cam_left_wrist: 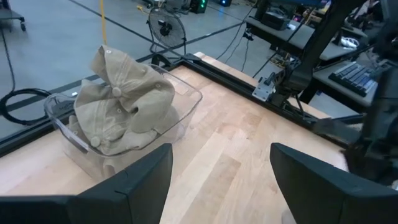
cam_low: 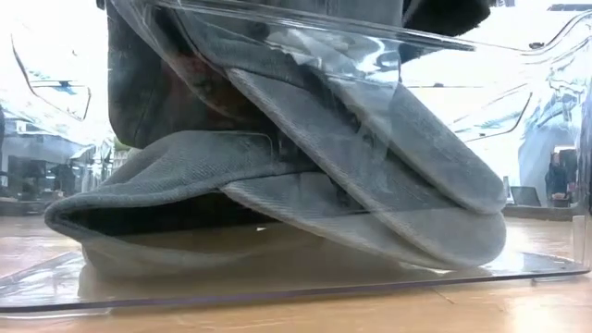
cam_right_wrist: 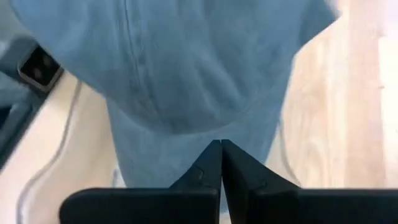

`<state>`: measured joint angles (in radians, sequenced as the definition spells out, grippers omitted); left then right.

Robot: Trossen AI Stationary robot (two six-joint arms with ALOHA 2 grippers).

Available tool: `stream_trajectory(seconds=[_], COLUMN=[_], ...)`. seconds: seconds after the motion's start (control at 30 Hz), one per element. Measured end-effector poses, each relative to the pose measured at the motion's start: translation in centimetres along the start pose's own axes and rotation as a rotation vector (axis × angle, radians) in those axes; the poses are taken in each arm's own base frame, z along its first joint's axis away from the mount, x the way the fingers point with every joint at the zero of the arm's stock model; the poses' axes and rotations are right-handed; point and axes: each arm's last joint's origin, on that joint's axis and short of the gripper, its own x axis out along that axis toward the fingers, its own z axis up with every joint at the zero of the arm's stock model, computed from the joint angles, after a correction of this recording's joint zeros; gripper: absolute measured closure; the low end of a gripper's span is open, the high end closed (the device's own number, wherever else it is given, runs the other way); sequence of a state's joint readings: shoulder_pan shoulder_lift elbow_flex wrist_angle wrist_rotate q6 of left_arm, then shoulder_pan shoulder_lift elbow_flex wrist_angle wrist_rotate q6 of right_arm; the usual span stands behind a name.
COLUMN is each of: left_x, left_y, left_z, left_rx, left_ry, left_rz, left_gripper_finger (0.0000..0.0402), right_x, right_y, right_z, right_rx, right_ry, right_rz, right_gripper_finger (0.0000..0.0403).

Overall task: Pick & Place hat
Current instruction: Put the blue cap into the bottom transparent bin, then return to Home Position

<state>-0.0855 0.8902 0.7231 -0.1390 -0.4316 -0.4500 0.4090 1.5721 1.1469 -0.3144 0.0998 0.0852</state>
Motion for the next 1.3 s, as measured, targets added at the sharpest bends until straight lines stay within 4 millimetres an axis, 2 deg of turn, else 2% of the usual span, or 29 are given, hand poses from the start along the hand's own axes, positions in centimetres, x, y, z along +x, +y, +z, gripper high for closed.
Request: stream_trajectory(seconds=[0.2, 0.4, 0.6, 0.77, 0.97, 1.13, 1.3], left_x=[0.0, 0.0, 0.0, 0.0, 0.0, 0.0, -0.1], left_y=[0.0, 0.0, 0.1, 0.1, 0.1, 0.0, -0.1], left_z=[0.0, 0.0, 0.0, 0.0, 0.0, 0.2, 0.1], left_rx=[0.0, -0.001, -0.013, -0.031, -0.029, -0.03, -0.01], left_ry=[-0.005, -0.008, -0.012, -0.011, -0.012, -0.021, -0.006], left_rz=[0.01, 0.013, 0.021, 0.021, 0.021, 0.015, -0.015], left_gripper_finger=[0.0121, 0.0121, 0.0121, 0.0121, 0.0121, 0.0121, 0.0121], right_x=[-0.4, 2.4, 5.5, 6.0, 3.2, -0.6, -5.2], right_y=[0.8, 1.4, 1.0, 0.7, 0.6, 0.5, 0.1], right_z=[0.7, 0.0, -0.6, -0.8, 0.3, 1.5, 1.4], right_rx=[0.021, 0.013, 0.026, 0.038, 0.032, 0.007, -0.008], right_ry=[-0.071, -0.036, -0.01, 0.005, -0.062, -0.148, -0.26], right_rz=[0.08, 0.129, 0.184, 0.173, 0.172, 0.125, 0.061], right_gripper_finger=[0.0403, 0.0403, 0.0403, 0.0403, 0.0403, 0.0403, 0.0403])
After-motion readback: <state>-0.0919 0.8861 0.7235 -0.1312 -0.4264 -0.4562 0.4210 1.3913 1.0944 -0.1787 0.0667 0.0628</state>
